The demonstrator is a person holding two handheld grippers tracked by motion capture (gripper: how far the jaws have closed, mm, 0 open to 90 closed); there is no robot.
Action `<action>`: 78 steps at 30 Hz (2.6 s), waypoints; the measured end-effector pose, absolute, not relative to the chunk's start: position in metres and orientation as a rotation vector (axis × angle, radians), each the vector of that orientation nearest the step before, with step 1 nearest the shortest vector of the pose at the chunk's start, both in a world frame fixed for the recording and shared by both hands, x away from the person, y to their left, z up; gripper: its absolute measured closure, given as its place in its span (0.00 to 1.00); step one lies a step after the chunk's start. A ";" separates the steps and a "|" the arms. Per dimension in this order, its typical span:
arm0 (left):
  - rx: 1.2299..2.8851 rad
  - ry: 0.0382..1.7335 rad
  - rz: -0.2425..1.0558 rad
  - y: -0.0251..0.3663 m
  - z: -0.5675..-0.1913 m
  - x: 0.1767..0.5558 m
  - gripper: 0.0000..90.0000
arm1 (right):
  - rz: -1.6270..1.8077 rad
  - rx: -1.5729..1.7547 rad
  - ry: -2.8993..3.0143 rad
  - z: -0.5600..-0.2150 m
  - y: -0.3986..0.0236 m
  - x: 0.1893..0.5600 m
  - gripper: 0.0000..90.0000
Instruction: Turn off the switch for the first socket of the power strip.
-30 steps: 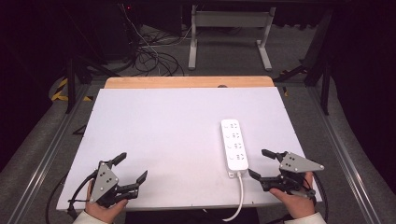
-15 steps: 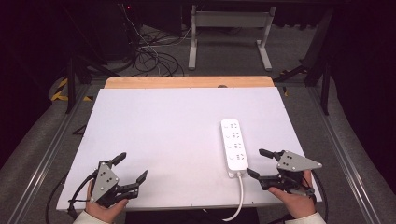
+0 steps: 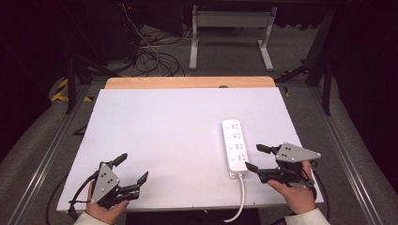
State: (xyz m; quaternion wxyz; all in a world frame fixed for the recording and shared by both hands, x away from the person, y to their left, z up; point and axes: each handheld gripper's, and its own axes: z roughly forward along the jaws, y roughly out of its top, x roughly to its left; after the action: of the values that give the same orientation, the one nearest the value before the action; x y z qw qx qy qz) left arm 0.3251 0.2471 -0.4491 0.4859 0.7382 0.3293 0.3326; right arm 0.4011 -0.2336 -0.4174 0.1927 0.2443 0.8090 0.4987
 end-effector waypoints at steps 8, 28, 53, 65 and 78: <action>1.796 0.795 0.814 0.247 -0.449 0.325 0.16 | 1.380 0.680 2.305 -0.410 -0.227 0.408 0.31; 1.799 0.788 0.815 0.246 -0.448 0.324 0.16 | 1.317 0.681 2.478 -0.401 -0.210 0.419 0.58; 1.803 0.787 0.809 0.246 -0.449 0.324 0.16 | 1.057 0.734 2.666 -0.388 -0.183 0.440 1.00; 1.812 0.783 0.814 0.246 -0.449 0.325 0.16 | 0.987 0.752 2.691 -0.394 -0.174 0.459 1.00; 1.809 0.787 0.811 0.246 -0.449 0.326 0.16 | 0.912 0.785 2.710 -0.406 -0.168 0.471 1.00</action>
State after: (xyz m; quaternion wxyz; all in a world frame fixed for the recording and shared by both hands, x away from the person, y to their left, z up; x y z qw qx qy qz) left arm 0.3258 0.2458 -0.4492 0.4830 0.7426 0.3231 0.3330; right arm 0.4711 -0.1678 -0.4064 0.0882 0.2638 0.9104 0.3062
